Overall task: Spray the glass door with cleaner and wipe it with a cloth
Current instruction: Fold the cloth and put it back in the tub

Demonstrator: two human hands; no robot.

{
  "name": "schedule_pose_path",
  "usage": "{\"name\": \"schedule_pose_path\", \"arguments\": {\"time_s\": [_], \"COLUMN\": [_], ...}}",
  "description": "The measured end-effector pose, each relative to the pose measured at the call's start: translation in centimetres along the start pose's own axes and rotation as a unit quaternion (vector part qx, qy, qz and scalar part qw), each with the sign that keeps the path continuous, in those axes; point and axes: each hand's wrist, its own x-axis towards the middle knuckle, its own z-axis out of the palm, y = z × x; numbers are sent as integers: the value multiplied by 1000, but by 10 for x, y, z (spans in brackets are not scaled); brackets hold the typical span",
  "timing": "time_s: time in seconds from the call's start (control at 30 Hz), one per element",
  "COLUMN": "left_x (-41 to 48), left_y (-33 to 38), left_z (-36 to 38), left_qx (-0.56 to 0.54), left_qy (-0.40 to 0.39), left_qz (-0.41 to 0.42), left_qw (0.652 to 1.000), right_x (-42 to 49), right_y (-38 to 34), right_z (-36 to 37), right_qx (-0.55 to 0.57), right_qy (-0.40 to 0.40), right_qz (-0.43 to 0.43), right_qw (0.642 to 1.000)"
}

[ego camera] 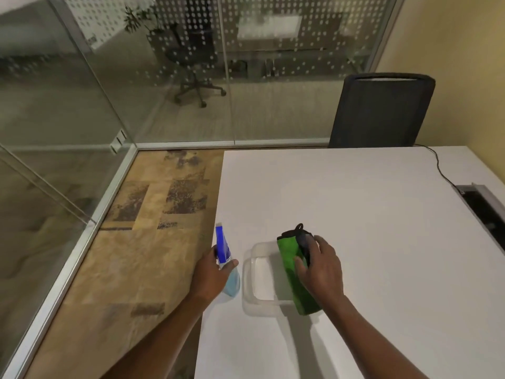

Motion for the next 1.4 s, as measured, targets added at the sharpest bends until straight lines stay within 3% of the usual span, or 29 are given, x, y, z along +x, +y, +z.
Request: {"name": "schedule_pose_path", "arguments": {"time_s": [0.1, 0.17, 0.23, 0.5, 0.8, 0.97, 1.13, 1.3, 1.4], "left_x": [-1, 0, 1, -4, -5, -5, -3, -1, -8], "left_y": [9, 20, 33, 91, 73, 51, 43, 38, 33], "left_z": [-3, -5, -9, -17, 45, 70, 78, 78, 72], "left_qx": [28, 38, 47, -1, 10, 40, 39, 64, 64], "left_qy": [4, 8, 13, -31, -131, -139, -131, -135, -141], "left_qz": [27, 56, 77, 128, 72, 54, 55, 49, 62], "left_qw": [999, 998, 996, 991, 989, 988, 989, 988, 986], "right_x": [-15, -20, -19, -3, 10, 7, -7, -25, -42], "right_y": [0, 4, 10, 17, 12, 10, 8, -7, -25], "right_z": [18, 31, 43, 62, 59, 55, 44, 24, 18], "right_qx": [-81, -136, -163, -120, -82, -64, -44, -72, -27], "right_qy": [-77, -181, -230, -329, -358, -295, -121, 5, 42], "right_qz": [-110, -87, -66, 31, 68, 55, -12, -95, -142], "right_qw": [988, 970, 957, 936, 928, 952, 992, 993, 989]}}
